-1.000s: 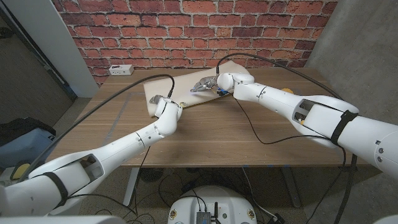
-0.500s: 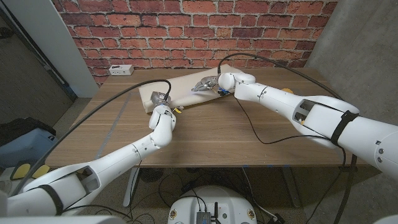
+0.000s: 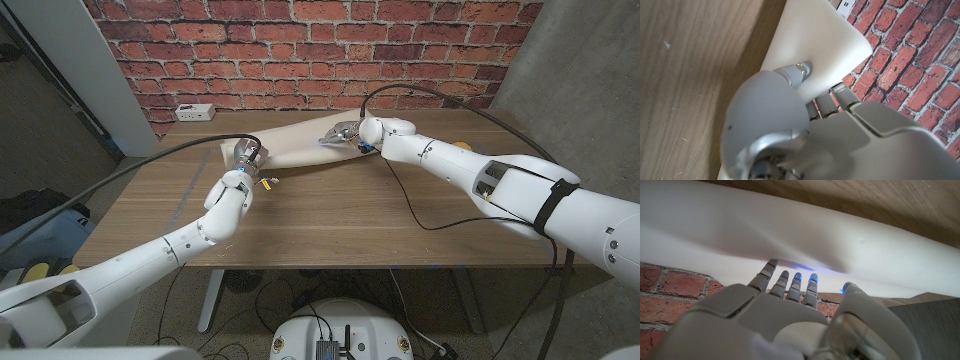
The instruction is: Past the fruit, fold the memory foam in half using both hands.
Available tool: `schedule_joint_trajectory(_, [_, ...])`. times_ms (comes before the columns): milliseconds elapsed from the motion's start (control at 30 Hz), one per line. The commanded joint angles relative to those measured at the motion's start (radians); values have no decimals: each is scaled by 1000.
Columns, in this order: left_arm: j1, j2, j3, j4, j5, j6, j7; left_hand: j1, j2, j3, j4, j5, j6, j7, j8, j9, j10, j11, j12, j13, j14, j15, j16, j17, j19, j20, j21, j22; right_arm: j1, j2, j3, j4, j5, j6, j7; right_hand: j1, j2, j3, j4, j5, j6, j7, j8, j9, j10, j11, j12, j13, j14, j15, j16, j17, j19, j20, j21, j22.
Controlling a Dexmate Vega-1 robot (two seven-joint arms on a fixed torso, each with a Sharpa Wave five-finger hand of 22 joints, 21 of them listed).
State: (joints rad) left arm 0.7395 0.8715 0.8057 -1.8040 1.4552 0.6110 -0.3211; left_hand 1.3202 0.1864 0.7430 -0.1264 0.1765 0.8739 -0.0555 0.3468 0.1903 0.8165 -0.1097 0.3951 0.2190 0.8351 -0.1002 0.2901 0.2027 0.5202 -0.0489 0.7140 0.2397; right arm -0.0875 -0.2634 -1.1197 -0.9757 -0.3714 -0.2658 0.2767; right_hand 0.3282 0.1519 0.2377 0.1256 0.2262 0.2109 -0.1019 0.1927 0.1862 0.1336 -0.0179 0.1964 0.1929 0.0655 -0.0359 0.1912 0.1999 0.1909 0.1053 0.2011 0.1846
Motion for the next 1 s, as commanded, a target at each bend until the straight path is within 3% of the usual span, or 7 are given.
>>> schedule_joint_trajectory(33, [107,144,-111,-165,22,-106,33,4,12,-2,9,-4,43,-20,4,3,27,-7,7,11,23,-127,10,4,-17,-76,17,1,0,4,-17,38,-4,-40,-17,4,13,8,0,6,6,-3,4,2,-8,0,-4,2,-7,-21,-4,1,-1,0,4,2])
schedule_joint_trajectory(67, [118,152,-121,-175,30,-108,38,4,11,-5,8,-3,54,-28,6,3,32,-9,8,13,30,-129,12,5,-23,-83,20,0,0,5,-22,42,-6,-41,-16,4,13,8,0,6,6,-3,4,2,-8,1,-4,2,-7,-21,-4,1,0,0,4,2])
schedule_joint_trajectory(100, [129,161,-129,-184,44,-111,43,5,10,-12,6,-1,63,-30,3,5,42,-41,9,20,41,-129,14,6,-31,-91,32,-2,1,7,-26,46,-7,-42,-13,5,13,9,-1,6,6,-4,4,2,-8,-1,-4,2,-7,-22,-4,1,0,-2,5,2])
schedule_joint_trajectory(167, [153,179,-147,-202,68,-114,50,3,9,-20,7,1,75,-38,2,6,45,-66,8,25,51,-131,16,7,-41,-101,41,-3,1,9,-33,50,-10,-41,-9,8,14,12,-3,6,7,-3,4,2,-9,-1,-4,2,-6,-22,-3,0,5,-4,7,1])
schedule_joint_trajectory(333, [216,219,-206,-244,114,-107,61,1,7,-33,8,5,101,-56,6,8,63,-81,11,34,67,-132,19,9,-56,-118,54,-6,-8,1,-50,25,-20,-47,4,15,16,19,-8,7,6,-3,3,2,-10,-2,-4,2,-5,-23,-1,-1,13,-9,10,1])
schedule_joint_trajectory(667, [316,269,-316,-285,217,-79,115,-4,6,-49,11,8,119,-79,8,9,72,-88,10,43,78,-133,20,10,-77,-135,65,-9,-54,-56,-68,-127,-62,-58,8,44,2,31,-35,6,-2,2,0,2,-17,2,-4,2,-3,-19,0,-7,20,-1,12,0])
schedule_joint_trajectory(1000, [338,289,-382,-273,243,-113,228,-8,4,-58,14,11,114,-90,3,10,70,-88,7,48,81,-134,18,10,-85,-142,73,-11,-118,-132,-47,-310,-103,-57,10,74,-13,38,-66,4,-9,4,-2,1,-20,3,-3,1,-3,-17,1,-11,22,3,11,-1])
